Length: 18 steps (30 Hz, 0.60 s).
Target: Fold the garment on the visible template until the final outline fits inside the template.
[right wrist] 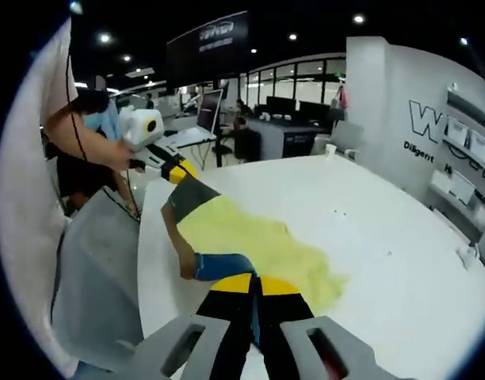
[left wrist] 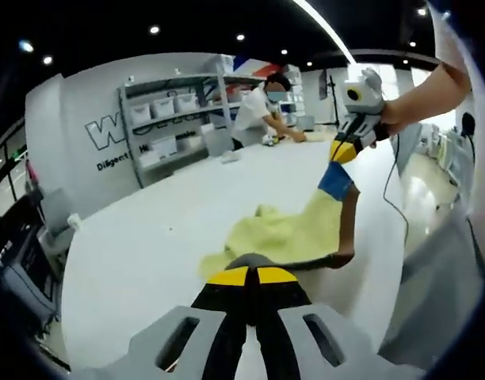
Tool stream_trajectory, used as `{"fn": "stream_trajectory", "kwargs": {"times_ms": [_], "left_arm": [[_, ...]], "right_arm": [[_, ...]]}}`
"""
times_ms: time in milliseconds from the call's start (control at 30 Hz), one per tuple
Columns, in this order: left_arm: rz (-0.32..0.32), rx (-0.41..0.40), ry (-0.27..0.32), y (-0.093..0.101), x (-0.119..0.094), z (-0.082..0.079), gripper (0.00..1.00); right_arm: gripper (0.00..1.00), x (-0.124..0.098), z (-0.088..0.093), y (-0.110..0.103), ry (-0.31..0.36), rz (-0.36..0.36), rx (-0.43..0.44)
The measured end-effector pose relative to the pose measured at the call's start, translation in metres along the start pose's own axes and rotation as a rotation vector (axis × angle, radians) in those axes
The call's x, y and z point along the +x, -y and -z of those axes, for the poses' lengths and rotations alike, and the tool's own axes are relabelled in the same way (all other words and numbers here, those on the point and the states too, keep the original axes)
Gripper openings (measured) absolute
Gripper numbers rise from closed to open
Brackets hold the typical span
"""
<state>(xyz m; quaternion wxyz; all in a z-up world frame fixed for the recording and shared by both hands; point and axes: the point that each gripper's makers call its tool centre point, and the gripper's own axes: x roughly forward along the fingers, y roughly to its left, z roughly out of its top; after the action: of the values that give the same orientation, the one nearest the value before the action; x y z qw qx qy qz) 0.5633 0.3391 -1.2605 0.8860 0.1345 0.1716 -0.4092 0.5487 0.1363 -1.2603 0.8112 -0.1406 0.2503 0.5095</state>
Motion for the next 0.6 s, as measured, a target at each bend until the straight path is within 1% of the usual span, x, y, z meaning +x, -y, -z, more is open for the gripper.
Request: {"fn": "stream_trajectory", "kwargs": {"times_ms": [33, 133, 167, 200, 233, 267, 300, 333, 367, 400, 433, 500, 600], "left_arm": [[0.025, -0.020, -0.004, 0.004, -0.002, -0.001, 0.07], [0.093, -0.072, -0.003, 0.013, -0.009, -0.007, 0.07], [0.104, -0.074, -0.005, 0.014, -0.010, -0.008, 0.07], [0.111, -0.080, -0.004, 0.013, -0.011, -0.010, 0.07], [0.130, -0.100, -0.007, 0.014, -0.011, -0.012, 0.07], [0.118, -0.097, -0.007, 0.008, -0.010, -0.015, 0.07], [0.113, -0.121, -0.005, 0.000, -0.006, -0.017, 0.07], [0.111, -0.138, -0.001, -0.004, -0.003, -0.019, 0.07], [0.092, -0.140, 0.008, -0.015, 0.003, -0.022, 0.07], [0.089, -0.144, 0.009, -0.020, 0.007, -0.024, 0.07], [0.084, -0.147, 0.014, -0.029, 0.014, -0.028, 0.07], [0.062, -0.148, 0.019, -0.043, 0.025, -0.034, 0.07], [0.037, -0.165, 0.037, -0.070, 0.049, -0.048, 0.07]], "right_arm": [[0.00, -0.002, 0.000, -0.007, 0.007, -0.038, 0.015], [0.00, -0.007, 0.004, -0.016, -0.011, -0.094, 0.039], [0.00, -0.008, 0.004, -0.022, -0.008, -0.136, 0.060], [0.00, -0.010, 0.003, -0.024, 0.002, -0.156, 0.062], [0.00, -0.011, 0.003, -0.023, 0.002, -0.159, 0.069], [0.00, -0.011, 0.004, -0.020, 0.003, -0.172, 0.097], [0.00, -0.010, 0.001, -0.016, 0.019, -0.184, 0.131], [0.00, -0.009, 0.000, -0.011, 0.029, -0.180, 0.143], [0.00, -0.007, 0.000, -0.002, 0.037, -0.167, 0.154], [0.00, -0.004, -0.002, 0.008, 0.052, -0.156, 0.183], [0.00, -0.002, -0.005, 0.013, 0.066, -0.151, 0.196], [0.00, 0.004, -0.010, 0.031, 0.085, -0.127, 0.229], [0.00, 0.013, -0.017, 0.063, 0.116, -0.084, 0.264]]}}
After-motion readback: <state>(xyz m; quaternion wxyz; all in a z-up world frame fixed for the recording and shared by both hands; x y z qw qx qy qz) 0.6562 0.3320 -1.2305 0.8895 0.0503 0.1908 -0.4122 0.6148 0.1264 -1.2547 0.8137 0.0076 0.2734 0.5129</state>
